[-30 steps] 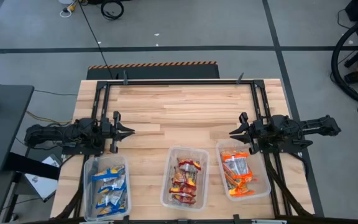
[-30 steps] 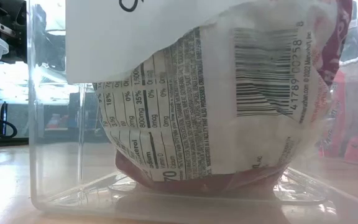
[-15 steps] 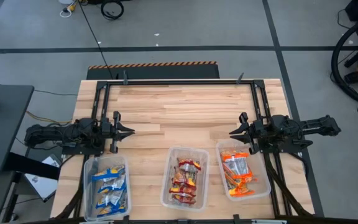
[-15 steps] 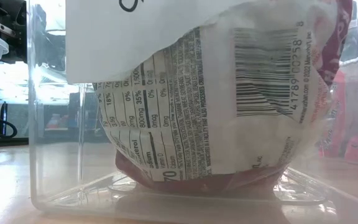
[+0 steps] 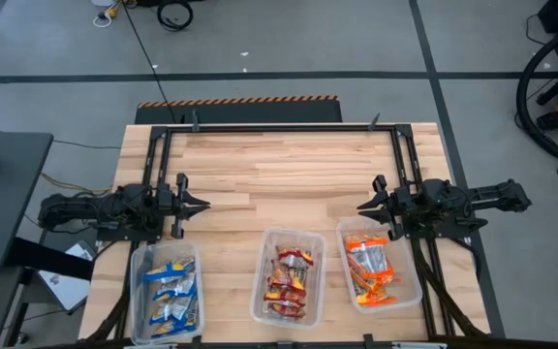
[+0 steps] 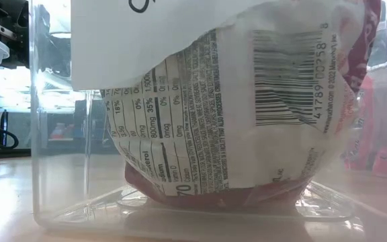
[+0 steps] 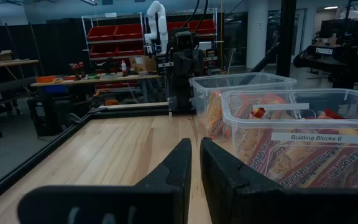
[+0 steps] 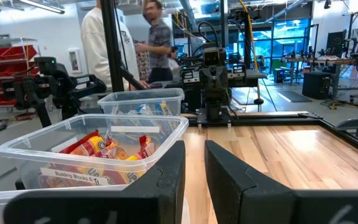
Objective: Sort Maruchan noodles
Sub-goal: Return to Home Position
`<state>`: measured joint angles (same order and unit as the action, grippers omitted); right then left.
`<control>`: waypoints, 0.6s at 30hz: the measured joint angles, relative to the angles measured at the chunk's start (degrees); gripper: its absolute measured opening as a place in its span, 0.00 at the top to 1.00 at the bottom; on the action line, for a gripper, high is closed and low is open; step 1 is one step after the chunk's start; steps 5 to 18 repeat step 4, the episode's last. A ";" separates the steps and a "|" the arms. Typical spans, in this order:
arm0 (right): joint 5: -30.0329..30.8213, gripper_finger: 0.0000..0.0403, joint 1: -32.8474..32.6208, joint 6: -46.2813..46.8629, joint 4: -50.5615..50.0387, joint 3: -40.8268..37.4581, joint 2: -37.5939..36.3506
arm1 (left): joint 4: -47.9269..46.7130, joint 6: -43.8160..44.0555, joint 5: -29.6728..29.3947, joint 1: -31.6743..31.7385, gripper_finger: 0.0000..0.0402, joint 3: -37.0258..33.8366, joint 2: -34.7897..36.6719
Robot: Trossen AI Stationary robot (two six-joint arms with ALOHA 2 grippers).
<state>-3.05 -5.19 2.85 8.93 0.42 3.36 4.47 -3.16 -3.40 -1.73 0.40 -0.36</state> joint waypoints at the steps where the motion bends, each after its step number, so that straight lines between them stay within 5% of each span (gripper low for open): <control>1: 0.00 0.83 0.00 0.00 0.02 -0.02 0.00 | 0.00 0.00 0.01 0.01 0.90 0.00 0.00; 18: 0.00 0.83 0.00 0.00 0.02 -0.01 0.01 | 0.00 -0.01 0.01 0.01 0.90 0.00 0.00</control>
